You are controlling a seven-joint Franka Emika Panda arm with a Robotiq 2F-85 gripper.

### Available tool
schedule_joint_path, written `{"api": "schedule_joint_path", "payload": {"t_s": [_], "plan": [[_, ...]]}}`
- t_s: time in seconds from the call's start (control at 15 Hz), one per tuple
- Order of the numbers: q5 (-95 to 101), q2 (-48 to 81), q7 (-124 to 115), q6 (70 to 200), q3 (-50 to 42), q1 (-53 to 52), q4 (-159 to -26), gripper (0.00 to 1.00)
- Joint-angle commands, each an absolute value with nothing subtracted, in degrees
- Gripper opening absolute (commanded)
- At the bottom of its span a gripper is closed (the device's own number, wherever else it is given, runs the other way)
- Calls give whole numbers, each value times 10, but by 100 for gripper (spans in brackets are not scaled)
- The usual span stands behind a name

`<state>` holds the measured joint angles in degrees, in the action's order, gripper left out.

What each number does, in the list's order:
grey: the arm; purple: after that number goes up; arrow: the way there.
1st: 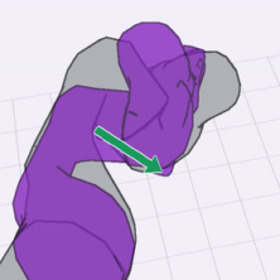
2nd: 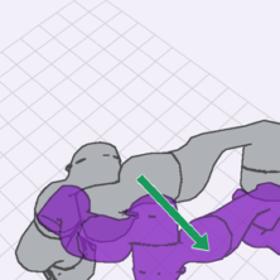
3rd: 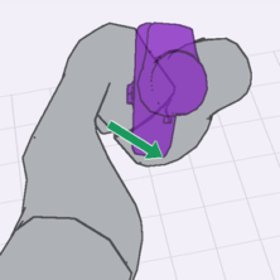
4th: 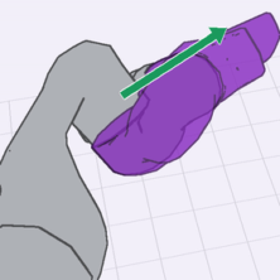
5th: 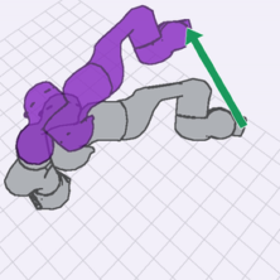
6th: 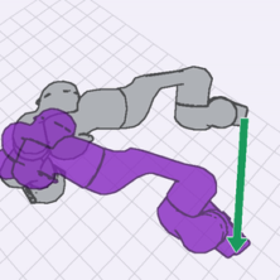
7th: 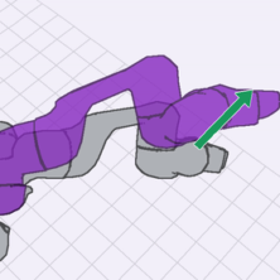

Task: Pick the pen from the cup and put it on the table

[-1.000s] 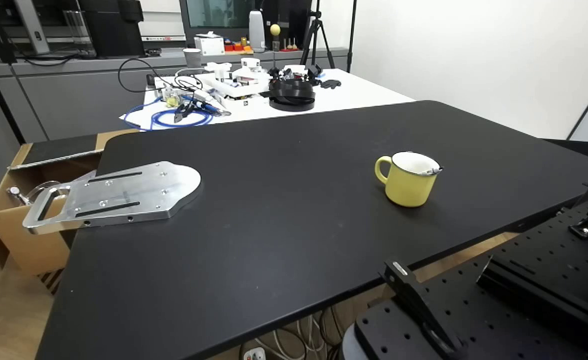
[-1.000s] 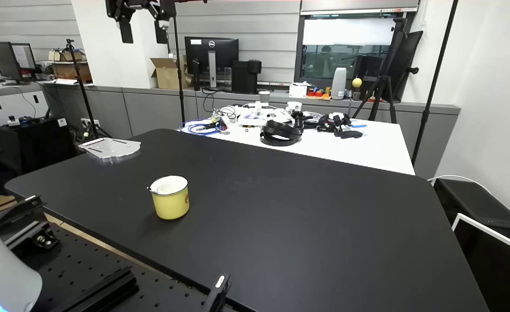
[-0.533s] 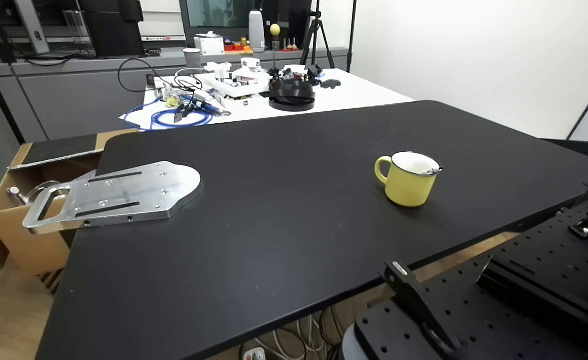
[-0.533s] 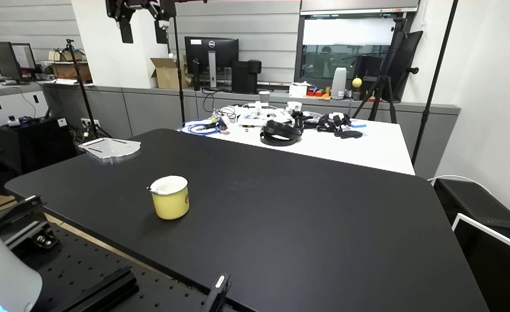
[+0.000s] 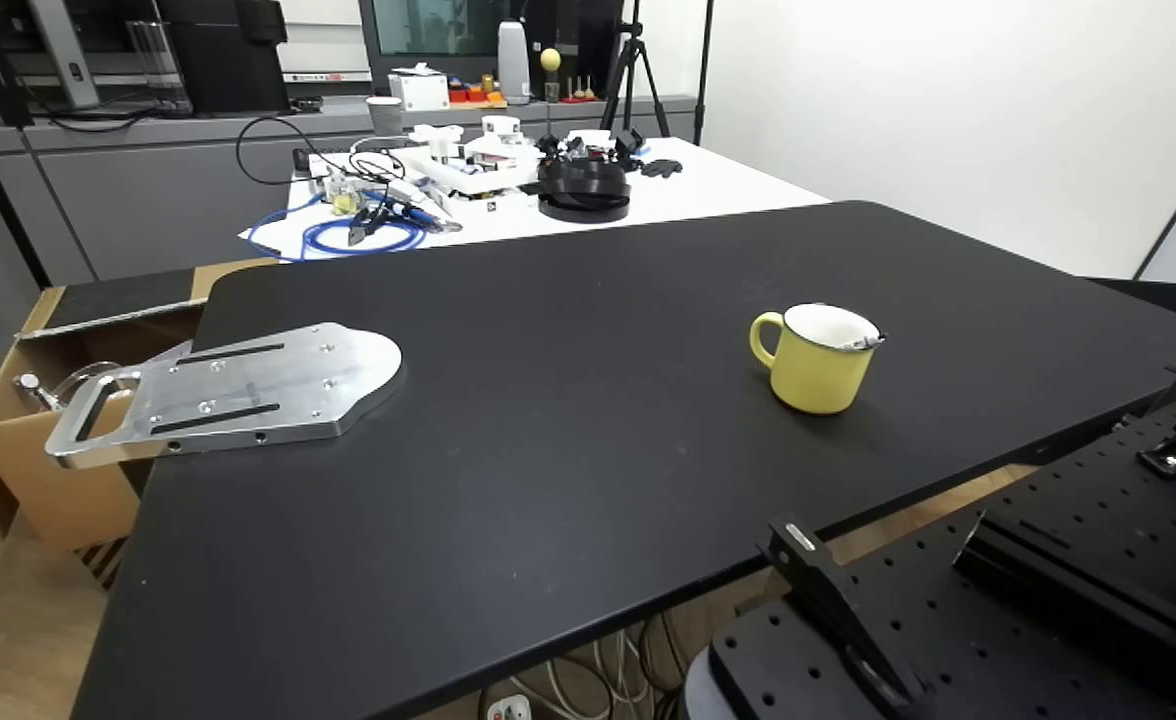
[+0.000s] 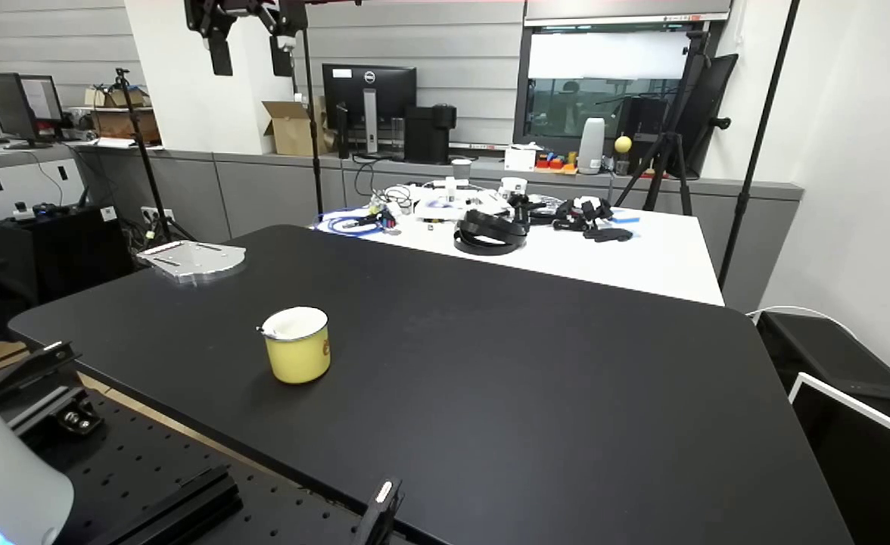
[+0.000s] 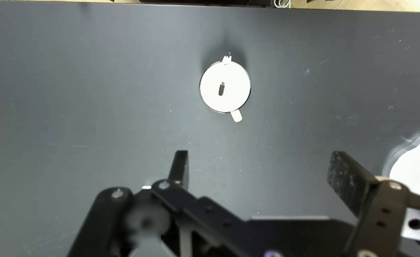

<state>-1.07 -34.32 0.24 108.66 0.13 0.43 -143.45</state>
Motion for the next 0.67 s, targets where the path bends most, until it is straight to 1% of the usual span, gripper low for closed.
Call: {"api": "schedule_joint_path", "payload": {"t_s": [0.0, 0.6], "plan": [[-11, -338, 9, 1102, -3, 2, -1437, 100], [-6, -285, 23, 1137, -6, 4, -1442, 100]]}}
